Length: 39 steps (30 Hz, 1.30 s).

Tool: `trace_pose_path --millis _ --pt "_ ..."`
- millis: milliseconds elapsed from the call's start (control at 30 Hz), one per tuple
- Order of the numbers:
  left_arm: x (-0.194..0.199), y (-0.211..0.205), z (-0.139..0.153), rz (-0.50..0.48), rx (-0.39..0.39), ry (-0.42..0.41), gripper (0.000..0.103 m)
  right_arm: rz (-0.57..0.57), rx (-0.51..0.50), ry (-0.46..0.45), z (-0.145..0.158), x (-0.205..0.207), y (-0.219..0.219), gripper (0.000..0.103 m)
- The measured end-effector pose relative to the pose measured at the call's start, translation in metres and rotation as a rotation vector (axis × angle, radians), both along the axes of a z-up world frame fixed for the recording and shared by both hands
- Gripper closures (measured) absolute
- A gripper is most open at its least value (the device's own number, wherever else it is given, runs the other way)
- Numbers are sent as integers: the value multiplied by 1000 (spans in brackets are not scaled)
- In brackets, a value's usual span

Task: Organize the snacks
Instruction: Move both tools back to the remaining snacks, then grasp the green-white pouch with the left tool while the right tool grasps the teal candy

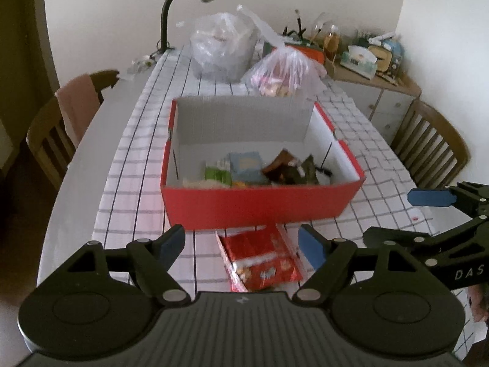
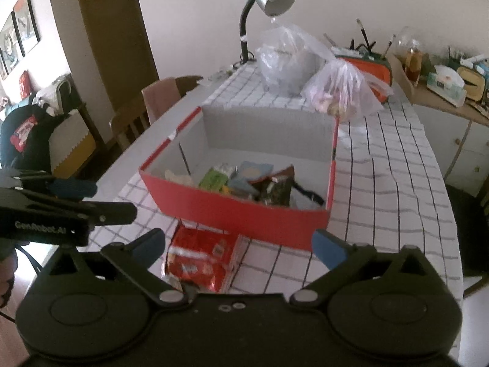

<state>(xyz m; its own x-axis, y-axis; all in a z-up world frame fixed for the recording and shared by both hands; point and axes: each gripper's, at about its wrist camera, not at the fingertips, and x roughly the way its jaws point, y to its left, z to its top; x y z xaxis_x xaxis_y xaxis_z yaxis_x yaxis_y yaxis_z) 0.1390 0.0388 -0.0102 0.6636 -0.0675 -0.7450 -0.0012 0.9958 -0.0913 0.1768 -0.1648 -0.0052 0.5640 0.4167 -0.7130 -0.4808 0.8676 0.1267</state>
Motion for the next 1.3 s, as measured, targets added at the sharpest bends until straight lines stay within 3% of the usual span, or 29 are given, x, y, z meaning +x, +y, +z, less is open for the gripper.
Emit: trace_pose_path --millis 400,767,967,1100,1133,1300 --pt "-10 1 -59 36 -28 159 22 -14 -63 102 -51 -17 -13 1" --pt "-6 -8 -95 49 -25 251 22 14 -140 207 -100 -30 -10 14" --pt "-4 -18 -105 13 -12 277 22 32 -165 239 -114 -33 -6 27" --pt "2 -21 -106 11 -14 277 23 42 -181 248 -120 -34 -3 42" --pt "4 -22 -107 14 -16 277 24 44 -186 246 -120 -33 -2 48" --pt "11 -26 -111 1 -21 301 35 48 -194 246 -123 -32 2 61"
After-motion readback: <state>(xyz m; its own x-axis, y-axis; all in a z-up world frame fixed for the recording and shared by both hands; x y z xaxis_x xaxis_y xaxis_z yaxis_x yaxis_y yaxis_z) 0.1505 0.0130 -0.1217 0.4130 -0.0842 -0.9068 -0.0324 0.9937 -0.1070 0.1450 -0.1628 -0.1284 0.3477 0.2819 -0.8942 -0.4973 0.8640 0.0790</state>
